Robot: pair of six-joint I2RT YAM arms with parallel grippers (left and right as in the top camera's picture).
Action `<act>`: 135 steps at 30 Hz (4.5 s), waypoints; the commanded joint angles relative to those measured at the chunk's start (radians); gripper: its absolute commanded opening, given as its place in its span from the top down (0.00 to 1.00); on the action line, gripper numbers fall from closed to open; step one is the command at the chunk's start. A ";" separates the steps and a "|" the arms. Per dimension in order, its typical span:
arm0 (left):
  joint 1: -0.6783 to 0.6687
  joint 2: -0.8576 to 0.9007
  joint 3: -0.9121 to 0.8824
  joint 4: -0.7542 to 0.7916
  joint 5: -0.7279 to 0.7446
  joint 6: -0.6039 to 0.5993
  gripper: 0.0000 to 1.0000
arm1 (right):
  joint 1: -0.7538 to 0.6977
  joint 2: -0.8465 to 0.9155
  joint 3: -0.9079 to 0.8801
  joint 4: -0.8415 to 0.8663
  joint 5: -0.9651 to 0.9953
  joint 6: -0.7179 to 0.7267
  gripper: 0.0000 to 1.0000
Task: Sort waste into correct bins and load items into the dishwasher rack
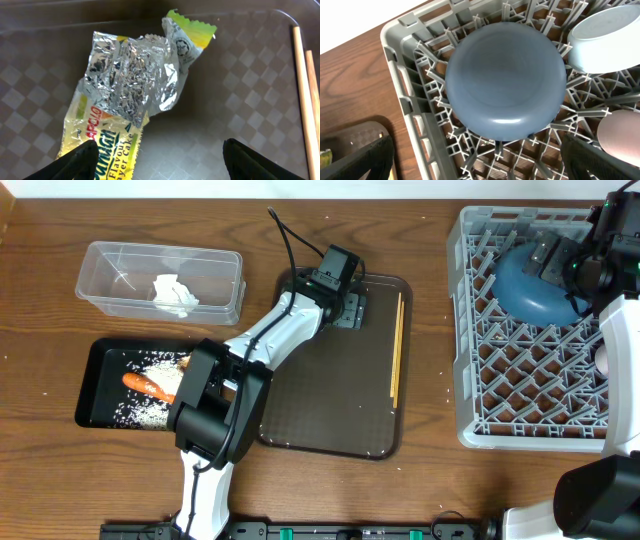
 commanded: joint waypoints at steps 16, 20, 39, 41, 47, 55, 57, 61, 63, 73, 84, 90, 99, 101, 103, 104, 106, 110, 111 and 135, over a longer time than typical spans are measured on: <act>0.006 0.068 0.005 0.165 -0.056 0.082 0.35 | -0.003 -0.010 0.000 -0.002 0.010 0.013 0.01; 0.006 0.068 0.005 0.172 -0.071 0.100 0.55 | -0.003 -0.010 0.000 -0.002 0.010 0.013 0.01; 0.039 -0.187 0.005 0.017 -0.095 -0.070 0.94 | -0.003 -0.010 0.000 -0.002 0.010 0.013 0.01; 0.073 -0.259 0.005 -0.003 -0.095 -0.132 0.94 | -0.003 -0.010 0.000 -0.002 0.010 0.013 0.01; 0.224 -0.408 0.005 -0.055 -0.096 -0.252 0.94 | -0.003 -0.010 0.000 -0.002 0.010 0.013 0.01; 0.492 -0.380 0.004 -0.165 -0.098 -0.654 0.94 | -0.003 -0.010 0.000 -0.002 0.010 0.013 0.01; 0.539 -0.358 0.004 -0.172 -0.098 -0.726 0.94 | -0.003 -0.010 0.000 -0.002 0.010 0.013 0.01; 0.616 -0.326 0.004 -0.166 -0.094 -0.829 0.94 | -0.003 -0.010 0.000 -0.002 0.010 0.013 0.01; 0.646 -0.317 0.004 -0.162 -0.080 -0.851 0.94 | -0.003 -0.010 0.000 -0.002 0.010 0.013 0.01; 0.698 -0.304 0.004 -0.135 -0.070 -0.871 0.02 | -0.003 -0.010 0.000 -0.002 0.010 0.013 0.01; 0.698 -0.341 0.005 -0.111 0.146 -0.768 0.02 | -0.003 -0.010 0.000 -0.002 0.010 0.013 0.01; 0.697 -0.503 0.005 -0.142 0.154 -0.688 0.02 | -0.003 -0.010 0.000 -0.002 0.010 0.013 0.01; 0.644 -0.816 0.005 -0.407 0.257 -0.372 0.02 | -0.003 -0.010 0.000 -0.002 0.010 0.013 0.01; 0.634 -0.850 0.005 -0.475 0.232 -0.338 0.02 | -0.003 -0.010 0.000 -0.002 0.010 0.013 0.01; 0.635 -0.870 0.005 -0.547 0.161 -0.344 0.02 | -0.003 -0.010 0.000 -0.002 0.010 0.014 0.01; 0.639 -0.875 0.005 -0.589 0.115 -0.367 0.02 | -0.003 -0.010 0.000 -0.002 0.010 0.013 0.01; 0.659 -0.878 0.005 -0.660 0.021 -0.441 0.02 | -0.003 -0.010 0.000 -0.002 0.010 0.013 0.01; 0.728 -0.871 0.005 -0.762 -0.125 -0.515 0.02 | -0.003 -0.010 0.000 -0.002 0.010 0.013 0.01; 0.745 -0.871 0.005 -0.779 -0.145 -0.515 0.02 | -0.003 -0.010 0.000 -0.002 0.010 0.013 0.01; 0.795 -0.866 0.005 -0.840 -0.159 -0.515 0.02 | 0.043 -0.002 0.000 -0.012 -0.716 0.325 0.22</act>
